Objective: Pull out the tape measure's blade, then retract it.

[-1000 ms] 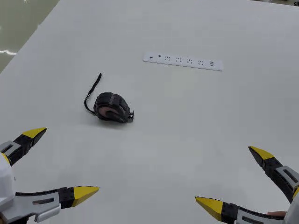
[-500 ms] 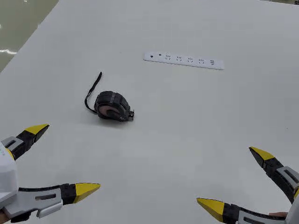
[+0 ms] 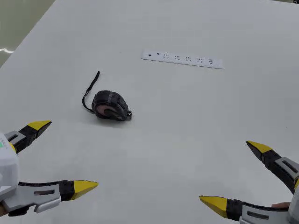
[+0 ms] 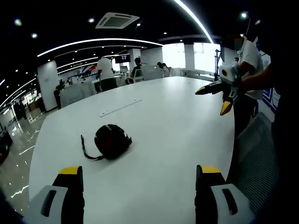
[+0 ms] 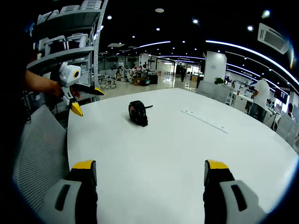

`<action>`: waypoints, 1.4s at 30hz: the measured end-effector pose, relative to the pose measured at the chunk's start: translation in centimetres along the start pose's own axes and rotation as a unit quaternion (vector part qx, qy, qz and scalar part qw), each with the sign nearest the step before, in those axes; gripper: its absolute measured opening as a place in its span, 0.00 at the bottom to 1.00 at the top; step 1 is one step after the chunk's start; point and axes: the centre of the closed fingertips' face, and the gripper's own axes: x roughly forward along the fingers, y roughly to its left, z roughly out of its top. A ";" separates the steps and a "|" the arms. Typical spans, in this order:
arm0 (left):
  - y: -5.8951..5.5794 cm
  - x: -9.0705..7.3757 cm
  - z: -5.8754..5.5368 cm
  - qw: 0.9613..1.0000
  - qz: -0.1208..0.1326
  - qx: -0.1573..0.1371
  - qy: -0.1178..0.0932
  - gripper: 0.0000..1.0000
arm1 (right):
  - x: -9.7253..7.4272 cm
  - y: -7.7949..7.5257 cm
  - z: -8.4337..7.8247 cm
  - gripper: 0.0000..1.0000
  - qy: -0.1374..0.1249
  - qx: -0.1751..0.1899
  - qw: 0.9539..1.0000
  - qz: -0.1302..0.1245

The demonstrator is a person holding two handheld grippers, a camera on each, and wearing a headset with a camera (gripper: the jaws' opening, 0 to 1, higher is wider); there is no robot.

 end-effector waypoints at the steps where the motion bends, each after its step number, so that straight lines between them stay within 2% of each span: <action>1: 0.1 0.1 0.0 1.000 -0.002 0.002 0.001 0.97 | 0.1 -0.1 0.1 0.97 0.000 -0.001 1.000 0.003; 13: 1.0 1.0 0.2 0.999 -0.025 0.024 0.017 0.94 | 1.3 -0.3 0.1 0.96 0.010 -0.025 0.999 0.035; 23: 2.0 2.4 0.5 0.997 -0.050 0.049 0.032 0.92 | 2.8 -0.8 -0.1 0.93 0.020 -0.042 0.997 0.063; 29: 2.8 3.2 0.7 0.995 -0.064 0.066 0.040 0.91 | 3.9 -0.8 0.0 0.91 0.023 -0.051 0.995 0.084; 42: 3.7 5.5 0.4 0.989 -0.095 0.096 0.060 0.85 | 6.4 -1.1 0.5 0.83 0.022 -0.069 0.991 0.115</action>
